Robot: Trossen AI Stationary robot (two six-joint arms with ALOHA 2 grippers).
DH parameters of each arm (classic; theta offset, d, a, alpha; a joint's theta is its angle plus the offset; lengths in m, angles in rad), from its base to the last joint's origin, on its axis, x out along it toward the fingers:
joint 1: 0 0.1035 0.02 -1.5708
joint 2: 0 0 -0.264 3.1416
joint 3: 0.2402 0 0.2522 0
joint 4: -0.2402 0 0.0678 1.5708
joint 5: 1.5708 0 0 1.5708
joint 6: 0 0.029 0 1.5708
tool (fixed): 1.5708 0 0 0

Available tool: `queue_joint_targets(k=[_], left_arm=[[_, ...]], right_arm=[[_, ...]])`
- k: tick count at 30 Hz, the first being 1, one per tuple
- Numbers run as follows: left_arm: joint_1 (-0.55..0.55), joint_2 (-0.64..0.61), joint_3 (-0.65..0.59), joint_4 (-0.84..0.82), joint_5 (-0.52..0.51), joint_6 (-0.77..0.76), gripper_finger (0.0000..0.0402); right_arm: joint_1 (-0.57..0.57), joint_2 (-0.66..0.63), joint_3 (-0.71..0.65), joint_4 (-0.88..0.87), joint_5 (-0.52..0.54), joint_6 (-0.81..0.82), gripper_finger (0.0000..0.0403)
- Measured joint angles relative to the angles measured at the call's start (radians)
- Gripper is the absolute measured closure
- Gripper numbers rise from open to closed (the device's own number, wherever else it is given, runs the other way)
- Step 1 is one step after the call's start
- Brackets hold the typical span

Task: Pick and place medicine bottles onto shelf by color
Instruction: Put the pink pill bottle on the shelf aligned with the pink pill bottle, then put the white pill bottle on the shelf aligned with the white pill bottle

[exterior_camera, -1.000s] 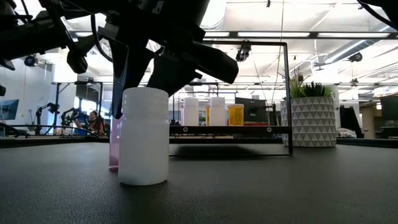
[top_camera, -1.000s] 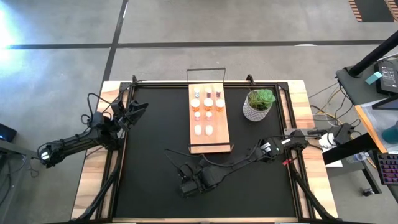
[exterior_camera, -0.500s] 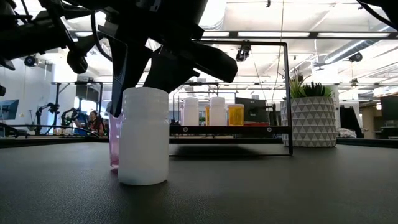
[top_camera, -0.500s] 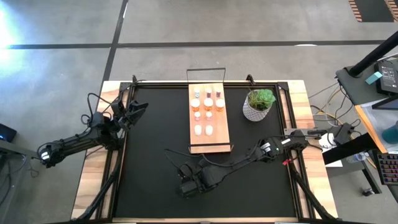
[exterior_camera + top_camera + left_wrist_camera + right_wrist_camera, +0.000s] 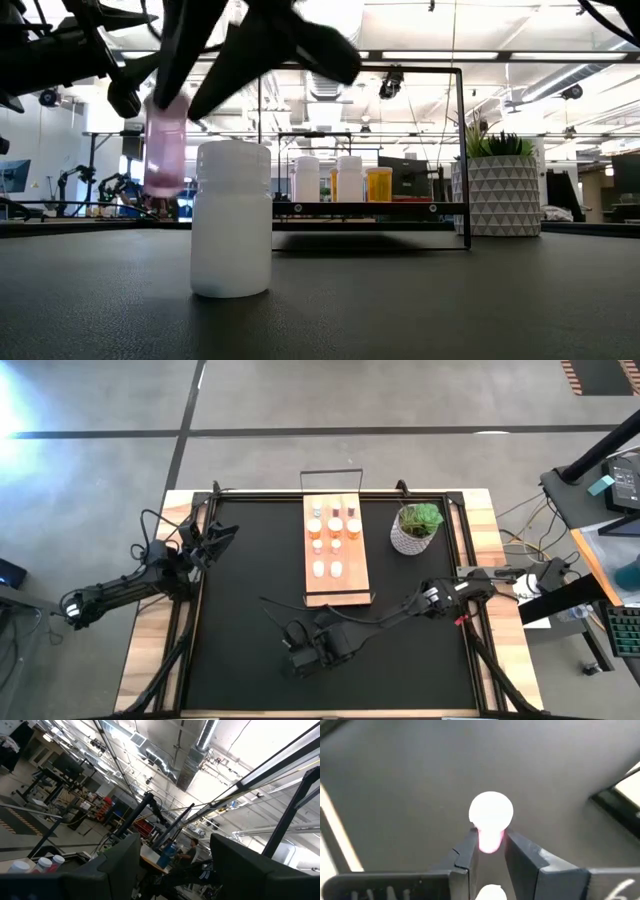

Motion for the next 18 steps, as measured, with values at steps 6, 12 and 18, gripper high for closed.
queue_joint_targets(k=[6, 12, 18], left_arm=[[0.0, 0.0, 0.0, -0.001, 0.0, 0.0, 0.0178], [0.0, 0.0, 0.0, -0.001, 0.0, 0.0, 0.0178], [0.0, 0.0, 0.0, 0.0, 0.0, 0.0, 0.0178]], right_arm=[[0.006, -0.083, 0.003, -0.005, 0.052, -0.058, 0.0325], [0.025, -0.21, 0.004, -0.003, 0.124, -0.165, 0.0325], [0.055, -0.27, 0.004, -0.036, 0.133, -0.203, 0.0325]])
